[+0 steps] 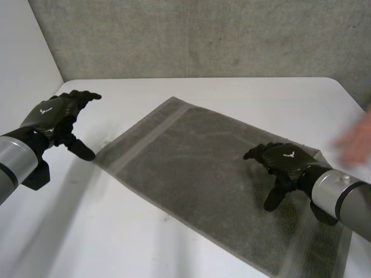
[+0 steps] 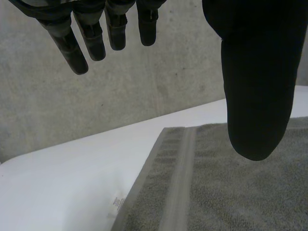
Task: Fold the towel.
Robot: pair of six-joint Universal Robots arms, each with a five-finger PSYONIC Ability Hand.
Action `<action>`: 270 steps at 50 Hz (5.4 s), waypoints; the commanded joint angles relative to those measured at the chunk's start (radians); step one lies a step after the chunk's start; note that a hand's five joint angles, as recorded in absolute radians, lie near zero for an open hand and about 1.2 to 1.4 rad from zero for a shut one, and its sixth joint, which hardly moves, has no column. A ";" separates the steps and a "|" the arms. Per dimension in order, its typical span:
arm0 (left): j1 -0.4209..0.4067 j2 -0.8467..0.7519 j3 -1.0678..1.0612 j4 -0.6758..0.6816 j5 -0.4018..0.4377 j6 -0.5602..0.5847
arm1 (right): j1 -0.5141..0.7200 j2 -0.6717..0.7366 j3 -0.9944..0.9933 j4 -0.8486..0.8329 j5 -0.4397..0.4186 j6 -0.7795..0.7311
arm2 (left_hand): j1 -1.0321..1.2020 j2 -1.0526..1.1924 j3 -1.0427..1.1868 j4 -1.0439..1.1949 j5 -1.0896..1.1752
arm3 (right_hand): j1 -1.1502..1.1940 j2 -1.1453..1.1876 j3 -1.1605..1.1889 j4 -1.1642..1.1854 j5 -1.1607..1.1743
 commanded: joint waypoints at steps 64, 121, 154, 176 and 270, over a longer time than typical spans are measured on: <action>-0.021 -0.693 0.394 0.099 0.077 0.521 | 0.106 0.092 0.079 -0.034 0.020 -0.094 | 0.352 0.350 0.350 0.350 0.339 | -0.024 -0.066 -0.039 -0.056 -0.053; -0.031 -0.746 0.515 -0.086 0.076 0.524 | 0.112 0.127 0.079 -0.046 0.020 -0.097 | 0.340 0.339 0.339 0.338 0.327 | -0.024 -0.066 -0.039 -0.056 -0.053; -0.050 -0.843 0.659 -0.072 0.051 0.524 | 0.119 0.151 0.078 -0.050 0.020 -0.118 | 0.431 0.430 0.430 0.429 0.418 | -0.024 -0.066 -0.039 -0.056 -0.053; -0.062 -0.841 0.662 -0.072 0.050 0.524 | 0.119 0.164 0.075 -0.048 0.021 -0.118 | 1.209 1.207 1.207 1.207 1.196 | -0.024 -0.066 -0.039 -0.056 -0.053; 0.028 -0.651 0.415 -0.010 -0.078 0.518 | 0.099 -0.041 0.383 -0.419 0.056 -0.210 | 1.209 1.207 1.207 1.207 1.196 | 0.711 0.670 0.697 0.679 0.682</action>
